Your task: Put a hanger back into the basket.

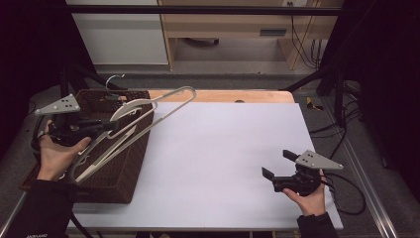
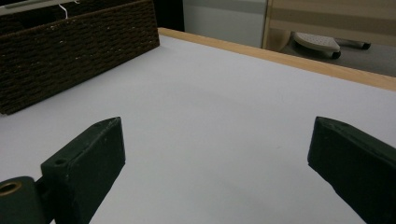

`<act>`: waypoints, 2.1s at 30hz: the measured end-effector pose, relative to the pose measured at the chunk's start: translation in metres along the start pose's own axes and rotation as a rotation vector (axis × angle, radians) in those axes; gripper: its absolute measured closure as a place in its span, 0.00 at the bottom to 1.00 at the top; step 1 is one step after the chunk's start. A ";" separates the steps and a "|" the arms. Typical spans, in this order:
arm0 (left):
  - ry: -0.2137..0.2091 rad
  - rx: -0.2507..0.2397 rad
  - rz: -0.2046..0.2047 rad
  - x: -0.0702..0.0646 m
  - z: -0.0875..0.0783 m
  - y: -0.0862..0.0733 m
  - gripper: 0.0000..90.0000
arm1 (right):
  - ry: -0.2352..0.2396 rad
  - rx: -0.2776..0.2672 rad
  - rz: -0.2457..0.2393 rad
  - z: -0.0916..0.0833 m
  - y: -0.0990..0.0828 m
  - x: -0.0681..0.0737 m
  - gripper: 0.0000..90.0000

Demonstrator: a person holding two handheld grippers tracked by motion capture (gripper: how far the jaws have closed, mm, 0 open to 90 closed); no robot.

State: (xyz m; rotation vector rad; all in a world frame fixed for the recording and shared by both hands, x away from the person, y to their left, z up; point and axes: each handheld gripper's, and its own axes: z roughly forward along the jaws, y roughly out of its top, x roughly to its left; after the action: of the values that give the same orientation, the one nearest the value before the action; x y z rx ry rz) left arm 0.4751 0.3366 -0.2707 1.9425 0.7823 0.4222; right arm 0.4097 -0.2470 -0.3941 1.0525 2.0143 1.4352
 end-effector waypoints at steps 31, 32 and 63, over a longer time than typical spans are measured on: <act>0.135 0.012 -0.107 0.080 -0.043 -0.047 0.96 | -0.007 0.010 -0.010 0.002 0.000 -0.001 0.04; 0.142 0.014 -0.109 0.082 -0.044 -0.049 0.96 | -0.008 0.010 -0.011 0.002 0.000 -0.001 0.04; 0.254 0.224 -0.304 0.099 -0.002 -0.117 0.83 | -0.007 0.015 -0.017 0.002 0.000 -0.001 0.04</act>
State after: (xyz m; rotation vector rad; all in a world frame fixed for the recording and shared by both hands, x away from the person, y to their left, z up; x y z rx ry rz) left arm 0.5061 0.4437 -0.3757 1.9526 1.3172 0.4133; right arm 0.4120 -0.2466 -0.3954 1.0432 2.0272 1.4078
